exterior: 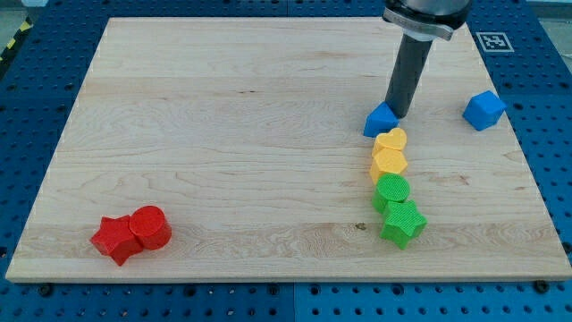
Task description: Slightly push the blue triangle into heart
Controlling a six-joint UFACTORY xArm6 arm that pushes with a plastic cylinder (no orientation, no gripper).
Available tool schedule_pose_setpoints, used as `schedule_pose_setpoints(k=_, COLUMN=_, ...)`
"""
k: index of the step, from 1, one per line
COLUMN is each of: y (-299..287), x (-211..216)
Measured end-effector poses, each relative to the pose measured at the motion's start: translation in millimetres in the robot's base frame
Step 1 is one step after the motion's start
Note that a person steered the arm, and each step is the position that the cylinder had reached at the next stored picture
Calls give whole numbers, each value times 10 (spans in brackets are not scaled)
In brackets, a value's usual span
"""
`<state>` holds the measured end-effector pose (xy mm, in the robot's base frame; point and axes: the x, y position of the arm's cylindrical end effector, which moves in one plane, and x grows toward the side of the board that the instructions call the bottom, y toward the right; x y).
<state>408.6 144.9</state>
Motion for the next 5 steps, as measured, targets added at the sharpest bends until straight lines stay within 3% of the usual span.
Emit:
schedule_pose_setpoints(k=1, y=39, x=71)
schedule_pose_setpoints(k=3, y=-62, x=-495)
schedule_pose_setpoints(k=5, y=-312, x=-271)
